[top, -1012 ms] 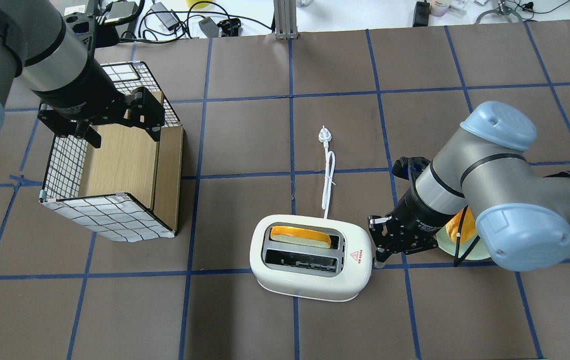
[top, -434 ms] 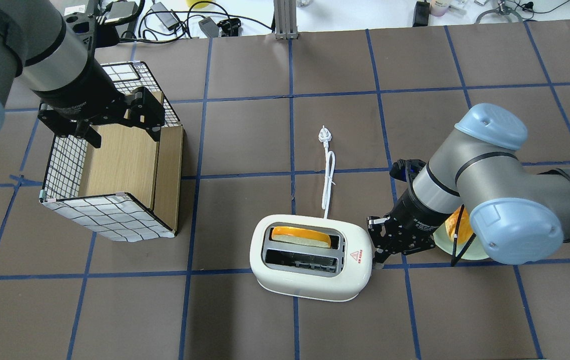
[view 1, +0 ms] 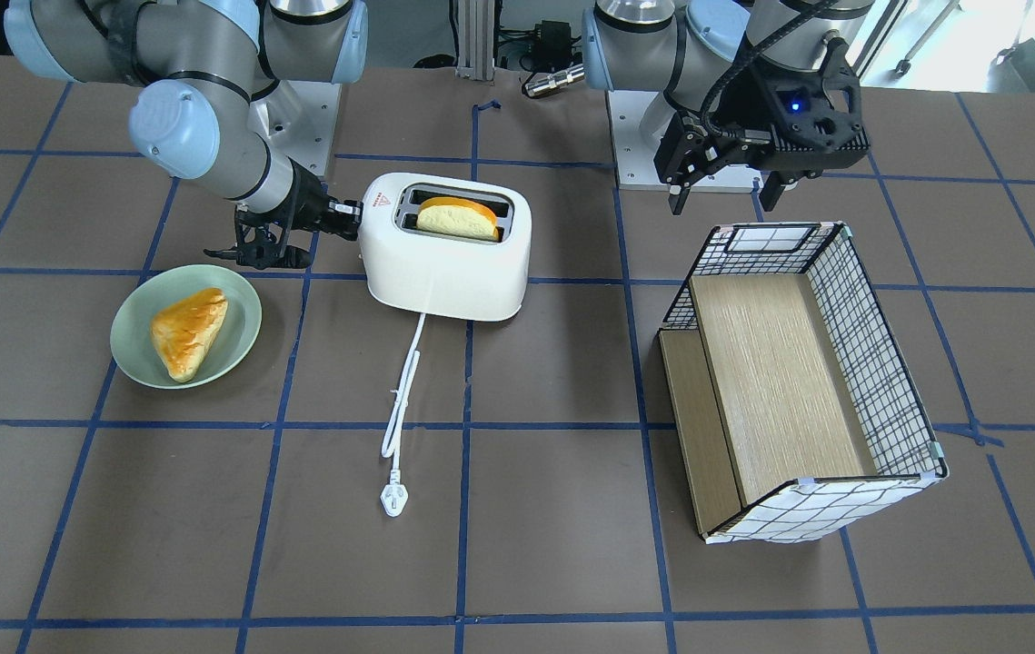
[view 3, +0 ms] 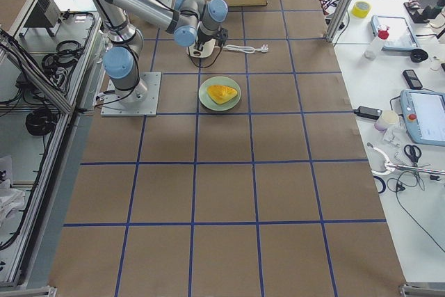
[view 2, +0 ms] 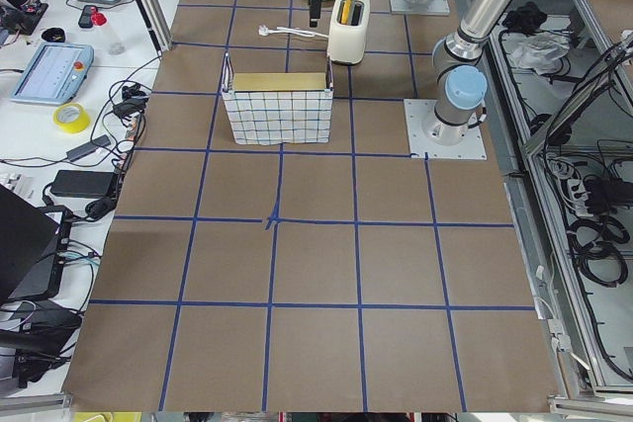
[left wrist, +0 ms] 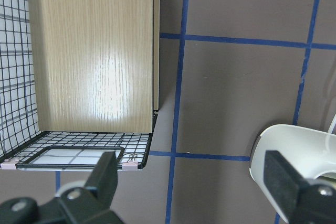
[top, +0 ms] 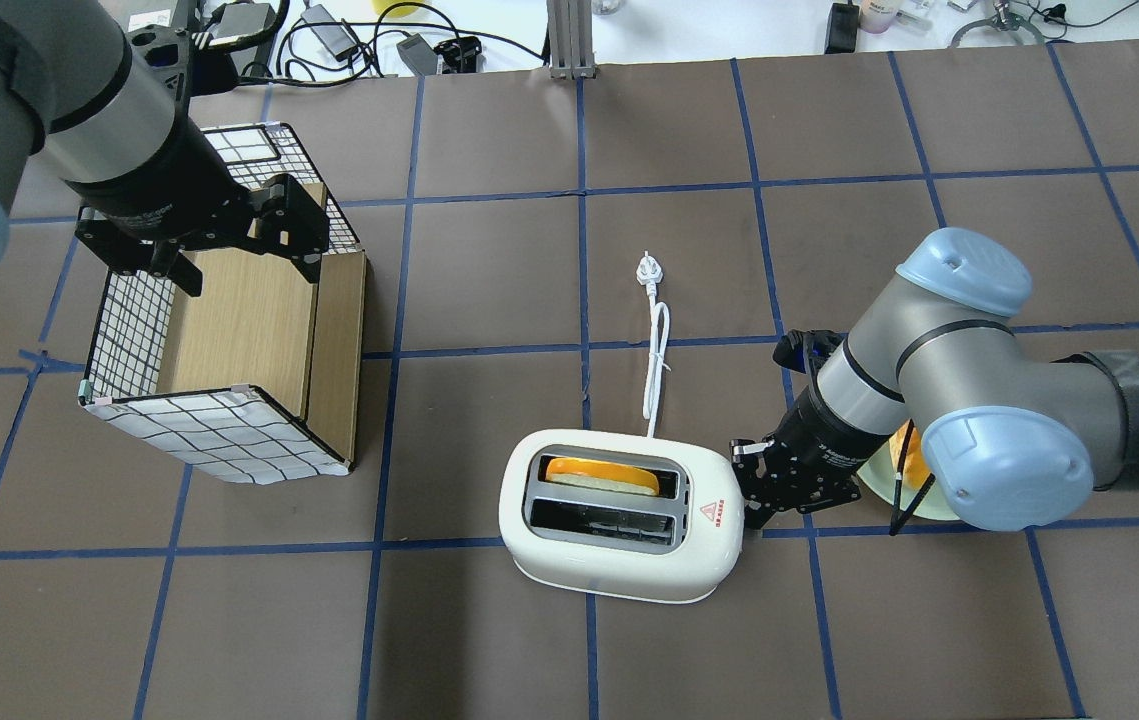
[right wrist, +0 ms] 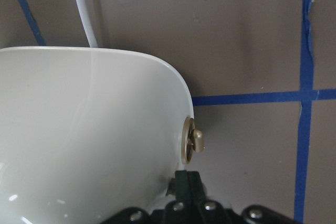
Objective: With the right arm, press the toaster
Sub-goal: 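Press the toaster lever down with the right gripper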
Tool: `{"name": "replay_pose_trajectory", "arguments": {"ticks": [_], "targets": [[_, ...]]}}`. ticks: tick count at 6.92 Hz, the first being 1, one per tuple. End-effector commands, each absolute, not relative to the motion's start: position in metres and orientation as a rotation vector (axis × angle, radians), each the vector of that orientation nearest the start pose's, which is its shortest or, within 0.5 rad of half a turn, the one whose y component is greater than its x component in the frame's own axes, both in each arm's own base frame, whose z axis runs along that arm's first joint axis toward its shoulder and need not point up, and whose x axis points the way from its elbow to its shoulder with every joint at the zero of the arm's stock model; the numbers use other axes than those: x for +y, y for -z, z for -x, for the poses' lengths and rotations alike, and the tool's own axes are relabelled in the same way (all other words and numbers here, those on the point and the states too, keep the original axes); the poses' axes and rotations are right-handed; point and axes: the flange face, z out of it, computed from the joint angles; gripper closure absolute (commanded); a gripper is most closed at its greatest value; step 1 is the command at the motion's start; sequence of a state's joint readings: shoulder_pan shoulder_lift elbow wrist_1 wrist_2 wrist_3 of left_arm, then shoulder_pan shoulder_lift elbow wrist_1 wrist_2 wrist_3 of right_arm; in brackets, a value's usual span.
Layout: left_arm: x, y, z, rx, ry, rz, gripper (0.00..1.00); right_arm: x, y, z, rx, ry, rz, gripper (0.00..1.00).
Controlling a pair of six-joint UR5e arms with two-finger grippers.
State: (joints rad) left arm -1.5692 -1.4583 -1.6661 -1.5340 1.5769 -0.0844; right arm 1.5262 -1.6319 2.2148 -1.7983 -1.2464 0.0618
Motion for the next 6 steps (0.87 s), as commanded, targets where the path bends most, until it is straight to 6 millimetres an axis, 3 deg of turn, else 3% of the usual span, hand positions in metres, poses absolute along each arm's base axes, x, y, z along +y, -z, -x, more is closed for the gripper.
{"name": "replay_pose_trajectory", "arguments": {"ticks": [1,4,6], "targets": [[-0.449,-0.498,0.132,3.134,0.087,0.135,0.0,-0.37,-0.242,-0.147,2.766,-0.516,-0.233,1.0],[-0.45,-0.497,0.132,3.134,0.082,0.135,0.0,-0.376,-0.254,-0.144,2.795,-0.488,-0.275,1.0],[-0.449,-0.498,0.132,3.134,0.087,0.135,0.0,-0.389,-0.284,-0.142,2.826,-0.432,-0.33,1.0]]}}
